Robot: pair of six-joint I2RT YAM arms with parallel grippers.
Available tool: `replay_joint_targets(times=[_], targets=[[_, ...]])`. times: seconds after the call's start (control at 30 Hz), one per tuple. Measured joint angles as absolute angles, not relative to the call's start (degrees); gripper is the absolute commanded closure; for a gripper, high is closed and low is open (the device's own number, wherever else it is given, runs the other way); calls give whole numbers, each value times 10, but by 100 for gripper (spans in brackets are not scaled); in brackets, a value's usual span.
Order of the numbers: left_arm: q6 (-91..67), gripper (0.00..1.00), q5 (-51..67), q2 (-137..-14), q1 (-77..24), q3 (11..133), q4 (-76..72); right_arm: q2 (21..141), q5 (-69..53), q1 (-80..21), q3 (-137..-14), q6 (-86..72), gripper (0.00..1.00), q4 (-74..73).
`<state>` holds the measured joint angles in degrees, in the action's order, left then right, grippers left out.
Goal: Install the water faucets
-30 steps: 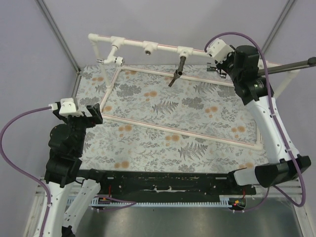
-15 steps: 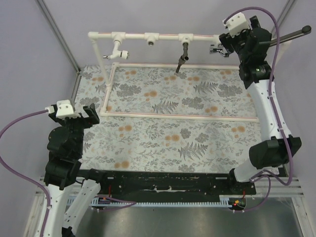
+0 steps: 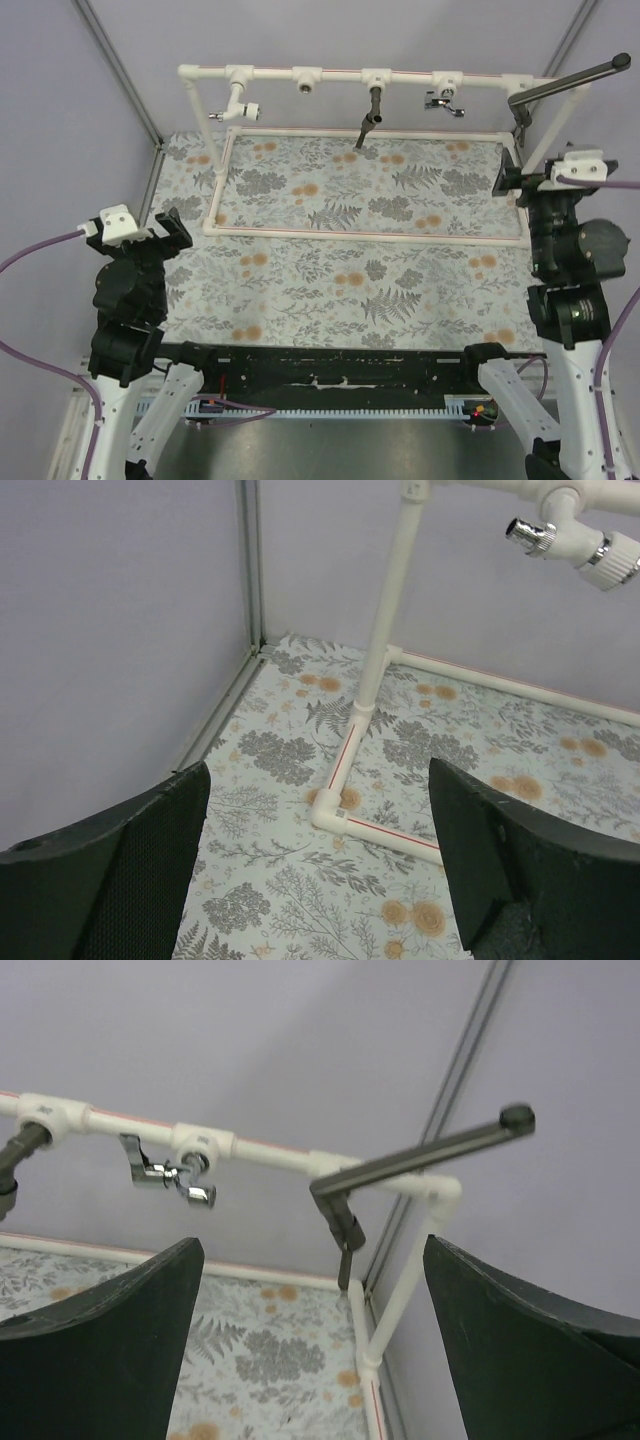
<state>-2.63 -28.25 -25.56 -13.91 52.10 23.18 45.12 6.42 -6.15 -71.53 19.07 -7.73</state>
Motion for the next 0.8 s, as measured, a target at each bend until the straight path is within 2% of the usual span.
replay_joint_targets(times=[0.17, 0.4, 0.6, 0.8], targets=[[-30, 7, -321, -244, -139, 515, 219, 324, 150, -62, -569, 116, 2, -94], [-45, 7, -347, -200, -139, 463, 212, 166, 238, -61, -425, -20, 2, -205], [-54, 7, -357, -144, -139, 408, 211, 44, 286, -61, -367, -75, 2, -259], [-68, 7, -357, -131, -139, 383, 216, 26, 315, -61, -351, -90, 2, -283]])
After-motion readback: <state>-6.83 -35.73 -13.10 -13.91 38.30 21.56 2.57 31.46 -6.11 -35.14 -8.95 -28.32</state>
